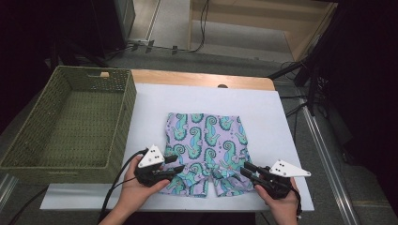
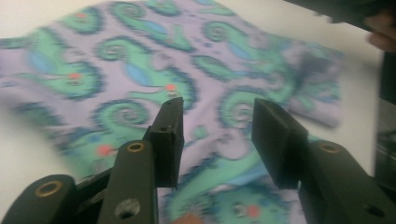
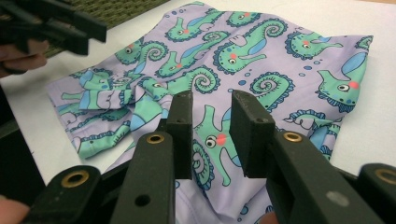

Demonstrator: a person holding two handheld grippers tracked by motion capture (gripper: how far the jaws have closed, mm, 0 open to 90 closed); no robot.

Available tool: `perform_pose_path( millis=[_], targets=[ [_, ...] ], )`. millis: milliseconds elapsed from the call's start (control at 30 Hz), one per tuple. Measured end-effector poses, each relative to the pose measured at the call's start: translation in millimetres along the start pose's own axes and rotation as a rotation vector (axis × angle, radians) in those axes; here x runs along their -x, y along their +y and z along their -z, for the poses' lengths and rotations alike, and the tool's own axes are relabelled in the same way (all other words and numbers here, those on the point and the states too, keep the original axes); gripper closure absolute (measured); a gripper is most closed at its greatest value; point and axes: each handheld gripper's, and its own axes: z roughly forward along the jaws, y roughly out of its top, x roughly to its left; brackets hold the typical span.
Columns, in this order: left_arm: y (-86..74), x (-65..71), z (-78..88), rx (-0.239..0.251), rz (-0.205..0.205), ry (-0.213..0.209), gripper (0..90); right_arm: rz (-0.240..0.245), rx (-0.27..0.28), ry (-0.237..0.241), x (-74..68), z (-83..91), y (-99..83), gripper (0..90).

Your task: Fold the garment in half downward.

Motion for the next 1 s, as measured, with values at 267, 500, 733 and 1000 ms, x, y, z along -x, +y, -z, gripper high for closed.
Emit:
perform_pose_path(
  millis=[267, 500, 733, 1000],
  targets=[
    [-12.0, 37.6, -26.1, -0.144, -0.11, 0.013, 51.2, 0.014, -0.073, 0.047, -23.7, -21.0, -6.2, 66.7],
    [-19.0, 34.7, -25.8, -0.173, -0.073, 0.044, 75.8, 0.041, -0.261, 0.038, -34.0, -35.3, -17.0, 77.5],
    [-17.3, 28.6, -8.5, -0.128, -0.036, -0.071, 85.3, -0.01, -0.197, 0.039, -33.2, -11.7, -13.0, 79.4],
    [-19.0, 24.0, -3.2, -0.105, -0.02, -0.065, 61.5, -0.098, -0.123, -0.073, -21.5, -0.2, -16.1, 70.2]
  ],
)
